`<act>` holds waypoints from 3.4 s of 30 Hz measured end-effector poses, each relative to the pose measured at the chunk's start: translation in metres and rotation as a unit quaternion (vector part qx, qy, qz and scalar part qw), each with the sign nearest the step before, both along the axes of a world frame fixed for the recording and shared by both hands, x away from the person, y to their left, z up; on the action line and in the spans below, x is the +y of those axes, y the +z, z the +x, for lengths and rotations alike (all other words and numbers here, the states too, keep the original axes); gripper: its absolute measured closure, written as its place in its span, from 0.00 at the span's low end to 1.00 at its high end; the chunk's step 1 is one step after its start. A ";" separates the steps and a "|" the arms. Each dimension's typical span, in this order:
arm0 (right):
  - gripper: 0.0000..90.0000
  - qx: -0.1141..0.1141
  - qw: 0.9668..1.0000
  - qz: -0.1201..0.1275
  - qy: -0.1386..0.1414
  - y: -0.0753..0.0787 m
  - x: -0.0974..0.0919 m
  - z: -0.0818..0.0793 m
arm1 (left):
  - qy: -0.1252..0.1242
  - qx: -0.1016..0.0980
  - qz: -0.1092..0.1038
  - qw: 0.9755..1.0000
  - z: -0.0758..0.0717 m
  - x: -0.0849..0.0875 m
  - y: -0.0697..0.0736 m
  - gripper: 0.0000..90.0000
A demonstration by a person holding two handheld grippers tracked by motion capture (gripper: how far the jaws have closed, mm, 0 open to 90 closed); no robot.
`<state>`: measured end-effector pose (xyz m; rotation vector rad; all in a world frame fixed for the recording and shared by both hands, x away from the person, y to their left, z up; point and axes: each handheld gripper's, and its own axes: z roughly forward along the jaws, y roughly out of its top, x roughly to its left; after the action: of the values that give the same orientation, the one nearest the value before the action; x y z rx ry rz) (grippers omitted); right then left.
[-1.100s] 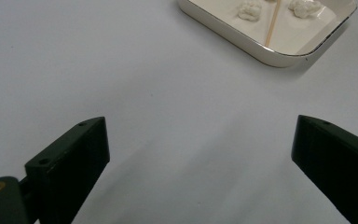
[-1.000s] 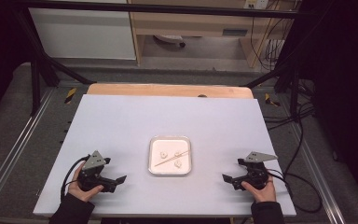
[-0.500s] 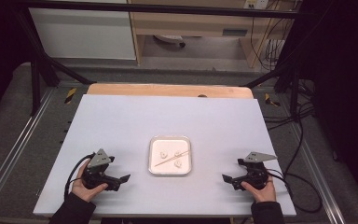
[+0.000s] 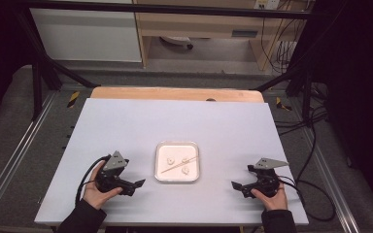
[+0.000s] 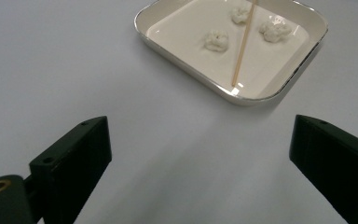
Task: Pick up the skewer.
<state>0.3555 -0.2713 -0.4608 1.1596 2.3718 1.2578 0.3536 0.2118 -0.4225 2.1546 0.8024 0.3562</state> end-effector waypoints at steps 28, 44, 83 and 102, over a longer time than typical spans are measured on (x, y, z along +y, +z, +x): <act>0.01 0.000 1.000 -0.003 0.002 0.000 0.000 0.000 | -0.032 0.018 0.027 0.999 0.027 -0.074 0.004 0.21; 0.01 0.002 1.000 -0.003 0.003 0.000 0.000 0.000 | -0.058 0.026 0.057 0.996 0.045 -0.117 -0.003 0.58; 0.01 0.000 1.000 -0.004 0.005 0.000 0.000 0.001 | -0.071 0.047 0.042 0.995 0.053 -0.117 -0.015 0.98; 0.01 -0.020 0.999 -0.024 0.008 0.007 0.008 -0.001 | -0.065 0.048 0.023 0.996 0.042 -0.099 0.002 0.98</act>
<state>0.3549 -0.2633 -0.4542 1.0920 2.3740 1.2099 0.3957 0.1124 -0.4209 2.2683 0.7080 0.2087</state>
